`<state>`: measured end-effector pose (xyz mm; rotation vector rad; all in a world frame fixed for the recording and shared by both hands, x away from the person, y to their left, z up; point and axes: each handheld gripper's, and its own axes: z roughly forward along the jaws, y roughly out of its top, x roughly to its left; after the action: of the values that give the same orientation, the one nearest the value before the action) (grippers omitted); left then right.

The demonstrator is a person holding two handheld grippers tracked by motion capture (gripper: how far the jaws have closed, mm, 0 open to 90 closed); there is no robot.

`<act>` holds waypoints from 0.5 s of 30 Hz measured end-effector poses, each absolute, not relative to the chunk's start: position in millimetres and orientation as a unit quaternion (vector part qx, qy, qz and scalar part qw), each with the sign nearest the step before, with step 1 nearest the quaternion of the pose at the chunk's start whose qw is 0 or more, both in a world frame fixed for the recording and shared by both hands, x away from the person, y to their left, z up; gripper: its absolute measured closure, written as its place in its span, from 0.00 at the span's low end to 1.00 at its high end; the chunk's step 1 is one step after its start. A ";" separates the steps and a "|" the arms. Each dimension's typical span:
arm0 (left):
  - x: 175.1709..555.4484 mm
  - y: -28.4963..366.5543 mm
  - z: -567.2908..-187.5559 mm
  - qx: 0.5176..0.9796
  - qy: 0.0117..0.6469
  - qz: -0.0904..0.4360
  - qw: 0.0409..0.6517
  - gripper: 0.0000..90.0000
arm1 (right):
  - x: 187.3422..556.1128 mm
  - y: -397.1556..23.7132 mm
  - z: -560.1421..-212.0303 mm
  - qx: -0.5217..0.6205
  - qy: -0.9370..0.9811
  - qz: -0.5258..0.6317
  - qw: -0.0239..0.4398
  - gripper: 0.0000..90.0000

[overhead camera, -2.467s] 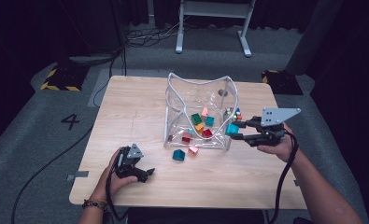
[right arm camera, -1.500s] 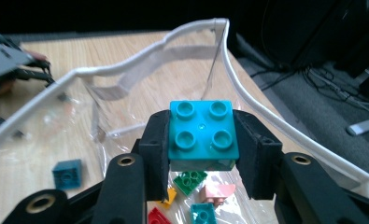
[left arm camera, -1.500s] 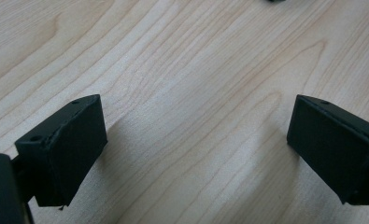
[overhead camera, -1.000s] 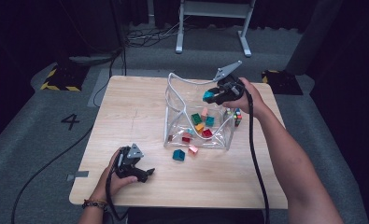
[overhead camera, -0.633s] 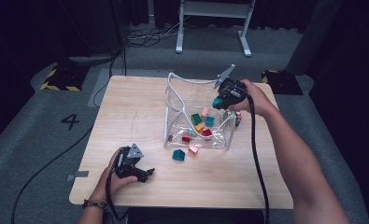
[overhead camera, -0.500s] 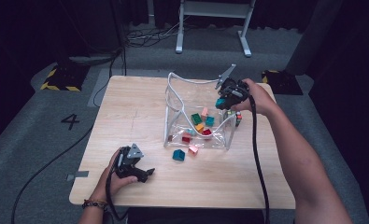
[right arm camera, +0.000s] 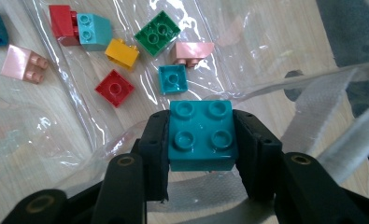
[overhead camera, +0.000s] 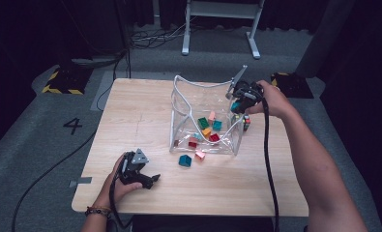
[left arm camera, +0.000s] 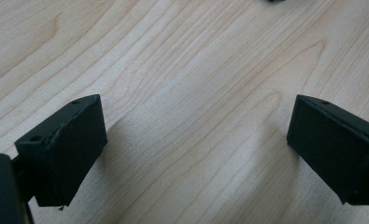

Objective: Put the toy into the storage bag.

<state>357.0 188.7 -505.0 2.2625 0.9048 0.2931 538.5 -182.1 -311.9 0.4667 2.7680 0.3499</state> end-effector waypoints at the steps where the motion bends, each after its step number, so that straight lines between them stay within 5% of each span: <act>1: 357.2 188.8 -505.1 0.868 0.346 0.115 0.338 0.06 | 538.4 -182.8 -310.9 0.164 0.967 0.123 0.155 0.66; 15: 357.1 188.7 -505.0 0.868 0.347 0.113 0.337 0.06 | 531.7 -189.1 -306.0 0.170 0.951 0.217 0.143 0.53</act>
<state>357.1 188.7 -505.0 2.2620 0.9031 0.2934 531.7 -189.1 -306.0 0.4890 2.7413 0.6251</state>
